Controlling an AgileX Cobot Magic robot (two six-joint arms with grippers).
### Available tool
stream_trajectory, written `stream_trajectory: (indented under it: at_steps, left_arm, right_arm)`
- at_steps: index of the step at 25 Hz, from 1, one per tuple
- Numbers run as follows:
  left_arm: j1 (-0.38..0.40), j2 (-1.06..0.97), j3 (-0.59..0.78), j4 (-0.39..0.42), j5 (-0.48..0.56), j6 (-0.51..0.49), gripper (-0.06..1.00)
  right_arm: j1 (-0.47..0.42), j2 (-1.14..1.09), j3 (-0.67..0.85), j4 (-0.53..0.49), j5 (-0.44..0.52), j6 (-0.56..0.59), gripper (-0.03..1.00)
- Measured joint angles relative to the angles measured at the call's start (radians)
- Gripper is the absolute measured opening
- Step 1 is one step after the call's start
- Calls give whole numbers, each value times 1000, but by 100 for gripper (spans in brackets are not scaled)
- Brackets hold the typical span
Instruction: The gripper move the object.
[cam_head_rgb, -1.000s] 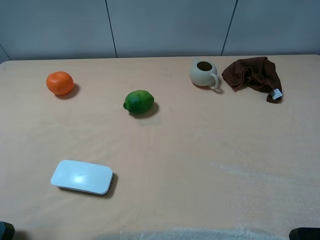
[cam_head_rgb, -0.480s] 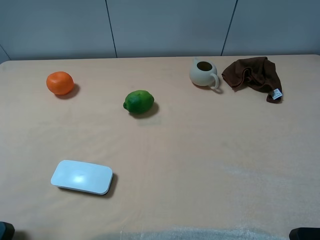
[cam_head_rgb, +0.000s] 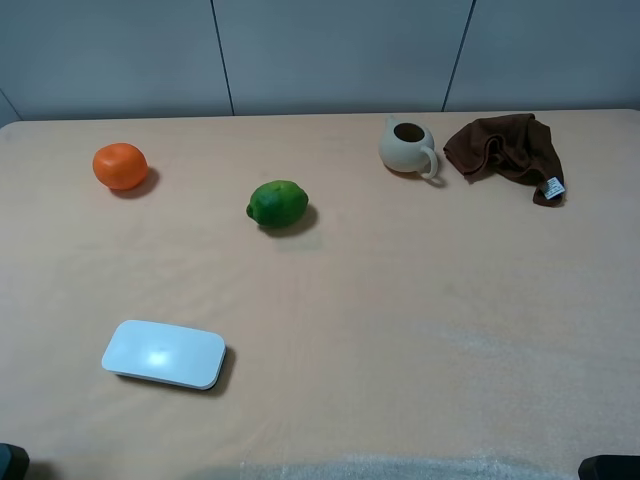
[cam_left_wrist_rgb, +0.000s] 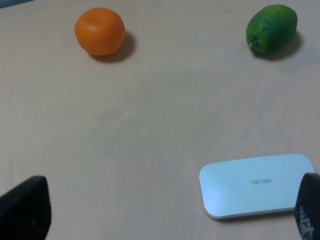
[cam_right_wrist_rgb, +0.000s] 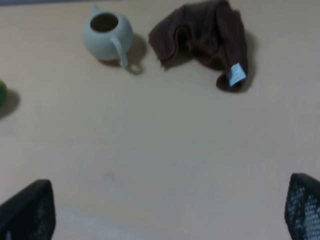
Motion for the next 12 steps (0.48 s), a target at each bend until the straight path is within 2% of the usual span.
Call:
stream_trajectory:
  at_steps: [12]
  left_arm:
    - [0,0,0,0,0,0,99]
  right_arm:
    - [0,-231,142,-57,-52,0,69]
